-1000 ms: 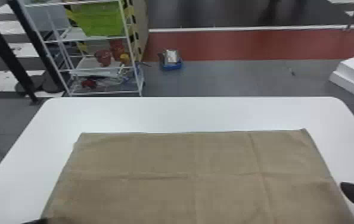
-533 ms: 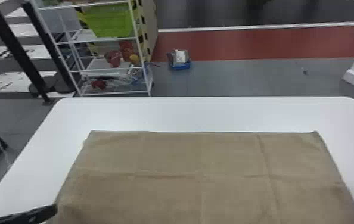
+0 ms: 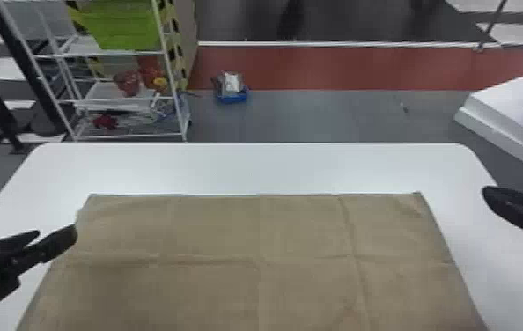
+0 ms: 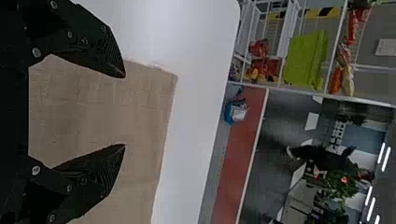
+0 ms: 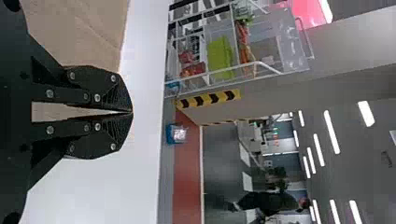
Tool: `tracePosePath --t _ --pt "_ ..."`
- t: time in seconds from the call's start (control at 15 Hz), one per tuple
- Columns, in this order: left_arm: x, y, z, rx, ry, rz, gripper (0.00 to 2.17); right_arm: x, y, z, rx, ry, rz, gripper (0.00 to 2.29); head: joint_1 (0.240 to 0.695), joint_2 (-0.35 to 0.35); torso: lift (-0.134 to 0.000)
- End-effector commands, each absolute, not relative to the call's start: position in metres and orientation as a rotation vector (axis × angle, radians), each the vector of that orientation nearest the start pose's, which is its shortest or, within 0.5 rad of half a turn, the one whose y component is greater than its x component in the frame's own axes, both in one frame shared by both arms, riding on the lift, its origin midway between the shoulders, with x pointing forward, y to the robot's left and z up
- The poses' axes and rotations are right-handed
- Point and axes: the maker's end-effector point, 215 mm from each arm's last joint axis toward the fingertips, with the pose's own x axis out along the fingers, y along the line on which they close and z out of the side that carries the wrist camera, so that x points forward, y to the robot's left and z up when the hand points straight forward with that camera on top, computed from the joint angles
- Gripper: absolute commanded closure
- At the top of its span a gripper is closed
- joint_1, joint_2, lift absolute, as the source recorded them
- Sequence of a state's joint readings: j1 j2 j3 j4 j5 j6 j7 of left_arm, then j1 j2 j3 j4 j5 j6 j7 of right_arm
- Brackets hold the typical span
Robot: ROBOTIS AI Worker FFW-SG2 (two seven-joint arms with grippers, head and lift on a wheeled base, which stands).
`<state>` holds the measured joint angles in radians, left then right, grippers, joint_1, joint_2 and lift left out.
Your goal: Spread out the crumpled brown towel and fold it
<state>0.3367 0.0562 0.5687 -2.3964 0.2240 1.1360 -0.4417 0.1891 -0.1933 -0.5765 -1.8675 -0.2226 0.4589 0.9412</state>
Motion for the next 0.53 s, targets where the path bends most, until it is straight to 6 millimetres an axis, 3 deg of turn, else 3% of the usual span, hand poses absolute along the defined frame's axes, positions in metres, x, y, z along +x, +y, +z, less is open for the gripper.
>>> tracePosePath --t 0.0,0.13,0.33,0.47 --pt "0.435 0.364 -0.351 -0.229 0.51 -0.063 0.08 0.501 -0.37 -0.311 0.117 0.147 0.465 0.33 0.695 -0.001 -0.124" --pt "0.463 0.357 -0.346 -0.243 0.462 -0.087 0.09 0.533 -0.349 -0.303 0.031 0.109 0.502 0.2 0.695 -0.009 -0.124" --pt "0.504 0.353 -0.35 -0.174 0.425 -0.092 0.09 0.569 -0.334 -0.329 0.033 0.251 0.572 0.2 0.695 0.007 -0.124" --pt "0.527 0.354 -0.352 -0.138 0.409 -0.106 0.09 0.59 -0.33 -0.337 0.018 0.297 0.614 0.2 0.695 0.017 -0.124"
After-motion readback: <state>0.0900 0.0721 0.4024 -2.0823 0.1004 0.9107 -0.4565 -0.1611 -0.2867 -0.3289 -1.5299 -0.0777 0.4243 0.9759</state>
